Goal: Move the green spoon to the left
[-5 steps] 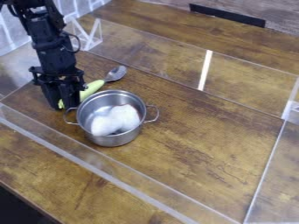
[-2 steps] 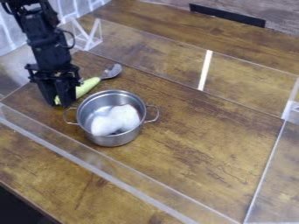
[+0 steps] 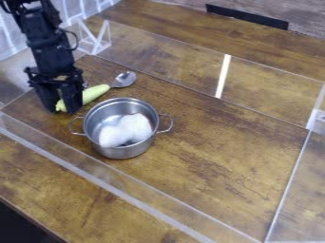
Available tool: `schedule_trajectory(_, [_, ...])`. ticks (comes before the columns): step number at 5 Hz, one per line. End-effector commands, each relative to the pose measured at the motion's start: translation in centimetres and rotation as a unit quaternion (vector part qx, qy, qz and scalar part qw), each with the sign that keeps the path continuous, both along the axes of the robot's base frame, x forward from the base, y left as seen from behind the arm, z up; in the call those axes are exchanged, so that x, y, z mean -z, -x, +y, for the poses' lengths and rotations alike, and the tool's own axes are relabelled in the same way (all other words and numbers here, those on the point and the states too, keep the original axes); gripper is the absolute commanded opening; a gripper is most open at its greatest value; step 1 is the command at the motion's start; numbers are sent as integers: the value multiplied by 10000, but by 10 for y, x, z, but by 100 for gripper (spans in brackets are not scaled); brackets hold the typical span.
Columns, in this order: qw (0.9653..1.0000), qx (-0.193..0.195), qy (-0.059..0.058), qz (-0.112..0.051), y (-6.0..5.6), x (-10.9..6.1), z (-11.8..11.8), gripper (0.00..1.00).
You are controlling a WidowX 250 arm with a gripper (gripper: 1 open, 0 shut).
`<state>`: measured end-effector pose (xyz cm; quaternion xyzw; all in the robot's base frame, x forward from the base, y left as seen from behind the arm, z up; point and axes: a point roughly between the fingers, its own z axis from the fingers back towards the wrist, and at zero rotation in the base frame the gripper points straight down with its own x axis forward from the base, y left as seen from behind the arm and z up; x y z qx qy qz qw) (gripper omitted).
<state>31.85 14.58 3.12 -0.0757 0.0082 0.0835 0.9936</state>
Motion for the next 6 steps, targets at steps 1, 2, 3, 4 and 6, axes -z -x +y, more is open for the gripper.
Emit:
schedule_trajectory(1, [9991, -81, -185, -386, -9, -36, 10, 100])
schedule_trajectory(2, [9981, -64, -210, -577, -14, -60, 8, 100])
schedule_trajectory(3, [9964, -26, -221, -819, -19, -91, 3, 100])
schedule_trajectory(4, [9944, 148, -351, -988, -22, -115, -4, 100])
schedule_trajectory(6, [9905, 578, -523, -1133, -17, -134, -21, 100])
